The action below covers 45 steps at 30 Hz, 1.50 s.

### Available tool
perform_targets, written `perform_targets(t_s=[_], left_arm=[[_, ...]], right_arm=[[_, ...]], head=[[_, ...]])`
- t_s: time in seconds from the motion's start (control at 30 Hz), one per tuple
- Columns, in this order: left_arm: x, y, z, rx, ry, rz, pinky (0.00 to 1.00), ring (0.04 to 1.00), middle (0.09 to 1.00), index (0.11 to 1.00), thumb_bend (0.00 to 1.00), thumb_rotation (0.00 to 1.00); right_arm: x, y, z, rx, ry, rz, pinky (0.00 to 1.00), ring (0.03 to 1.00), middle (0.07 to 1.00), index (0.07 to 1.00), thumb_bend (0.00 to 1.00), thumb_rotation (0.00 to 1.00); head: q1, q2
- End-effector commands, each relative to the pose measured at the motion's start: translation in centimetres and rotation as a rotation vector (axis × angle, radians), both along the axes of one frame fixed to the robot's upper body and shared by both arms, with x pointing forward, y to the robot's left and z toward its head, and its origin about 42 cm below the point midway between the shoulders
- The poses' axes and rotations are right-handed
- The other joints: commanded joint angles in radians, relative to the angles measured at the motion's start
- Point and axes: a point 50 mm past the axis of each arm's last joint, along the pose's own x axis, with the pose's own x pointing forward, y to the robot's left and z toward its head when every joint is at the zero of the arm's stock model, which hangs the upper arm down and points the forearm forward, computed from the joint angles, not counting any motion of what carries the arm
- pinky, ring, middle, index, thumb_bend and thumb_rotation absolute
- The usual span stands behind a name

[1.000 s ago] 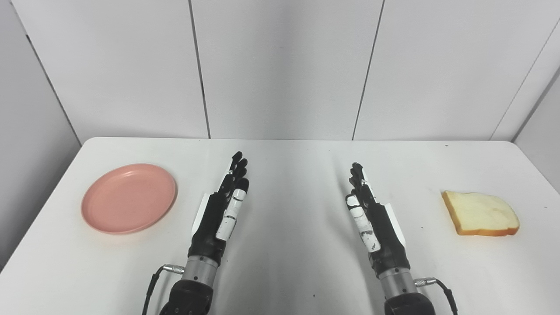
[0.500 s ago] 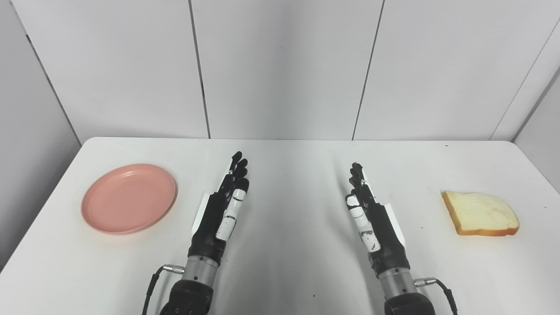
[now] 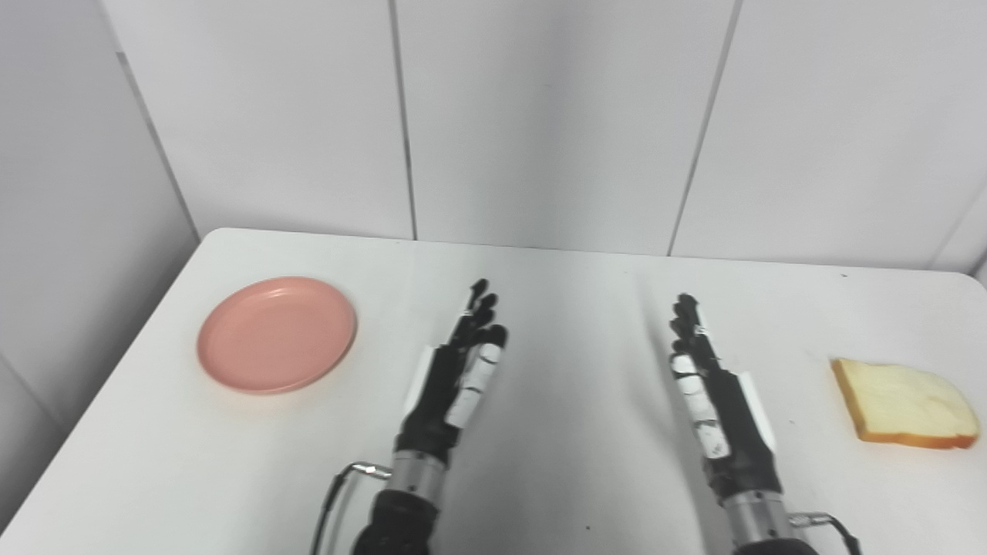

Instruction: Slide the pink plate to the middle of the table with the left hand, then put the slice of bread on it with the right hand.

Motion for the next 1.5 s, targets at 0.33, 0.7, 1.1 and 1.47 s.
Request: perform_targets(t_s=[0.33,0.7,1.1,1.47], left_arm=[[1.3,-2.5,1.9,-0.030,-0.099,0.022,0.70,0.898,0.919,0.912,0.61,1.00],[0.9,-1.9,2.4,-0.048,-0.084,0.016,0.68,0.838,0.918,0.925,0.62,1.00],[2.6,0.7,5.7,-0.083,-0.108,-0.067,0.89,0.928,0.940,0.929,0.66,1.00],[4.3,5.1,11.4,-0.146,-0.177,-0.072,0.94,0.942,0.953,0.942,0.63,1.00]], right_arm=[[0.5,-0.8,1.7,0.049,-0.096,0.044,1.00,1.000,1.000,1.000,0.74,1.00],[0.1,-0.3,2.2,0.071,-0.088,0.048,1.00,1.000,1.000,1.000,0.75,1.00],[-0.2,0.6,2.0,0.081,-0.092,0.059,1.00,1.000,1.000,1.000,0.70,1.00],[-0.1,0.8,2.1,0.104,-0.089,0.056,1.00,1.000,1.000,1.000,0.70,1.00]], head=[[0.057,-0.015],[0.076,-0.009],[0.118,-0.019],[0.156,-0.032]])
